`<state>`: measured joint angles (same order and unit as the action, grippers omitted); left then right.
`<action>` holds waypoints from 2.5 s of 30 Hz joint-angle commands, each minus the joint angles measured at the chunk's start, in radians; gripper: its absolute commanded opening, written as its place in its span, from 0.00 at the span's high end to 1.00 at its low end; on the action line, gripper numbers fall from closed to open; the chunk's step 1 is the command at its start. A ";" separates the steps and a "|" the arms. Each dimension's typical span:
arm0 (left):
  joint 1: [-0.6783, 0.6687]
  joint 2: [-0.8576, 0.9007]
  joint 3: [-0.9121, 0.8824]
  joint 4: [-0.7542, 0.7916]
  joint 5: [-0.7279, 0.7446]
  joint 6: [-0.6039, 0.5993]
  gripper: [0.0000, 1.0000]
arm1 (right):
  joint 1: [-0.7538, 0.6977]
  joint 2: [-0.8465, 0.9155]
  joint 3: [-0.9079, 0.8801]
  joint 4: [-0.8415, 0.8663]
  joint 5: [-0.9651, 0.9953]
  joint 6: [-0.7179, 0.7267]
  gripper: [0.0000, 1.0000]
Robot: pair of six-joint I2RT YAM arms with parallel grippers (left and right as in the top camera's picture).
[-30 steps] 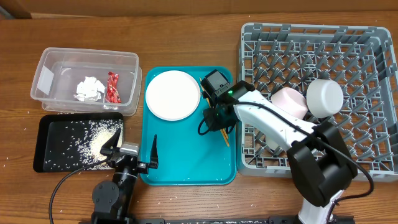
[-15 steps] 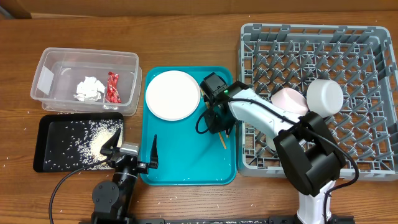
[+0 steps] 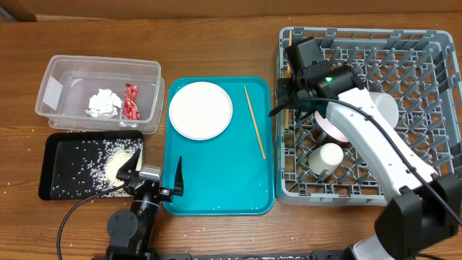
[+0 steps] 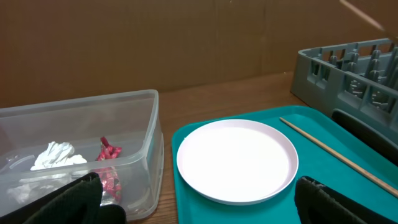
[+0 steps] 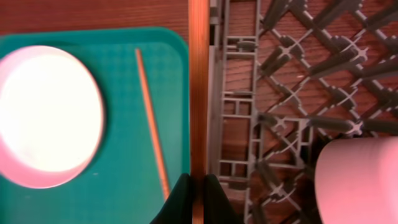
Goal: Sort waste into correct bins and load items into the dishwasher
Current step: 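Grasp the wooden chopsticks on the tray with the right gripper, then lay the chopsticks into the rack and release, then grasp the edge of the white plate with the right gripper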
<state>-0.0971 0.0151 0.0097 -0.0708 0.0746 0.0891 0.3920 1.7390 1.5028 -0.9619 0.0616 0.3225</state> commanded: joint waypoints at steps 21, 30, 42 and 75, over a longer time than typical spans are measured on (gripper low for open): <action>0.007 -0.010 -0.005 -0.001 -0.006 0.009 0.00 | 0.258 0.133 -0.112 0.174 -0.007 -0.107 0.58; 0.007 -0.010 -0.005 -0.001 -0.006 0.009 0.00 | 0.227 0.288 -0.113 0.212 0.117 -0.106 0.56; 0.007 -0.010 -0.005 -0.001 -0.006 0.009 0.00 | 0.234 0.185 -0.054 0.129 -0.056 -0.013 0.96; 0.007 -0.010 -0.005 -0.001 -0.006 0.009 0.00 | 0.237 0.002 -0.017 0.200 -0.167 0.194 0.53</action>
<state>-0.0971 0.0151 0.0097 -0.0708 0.0746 0.0891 0.5800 1.6882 1.4670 -0.8165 -0.0238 0.3782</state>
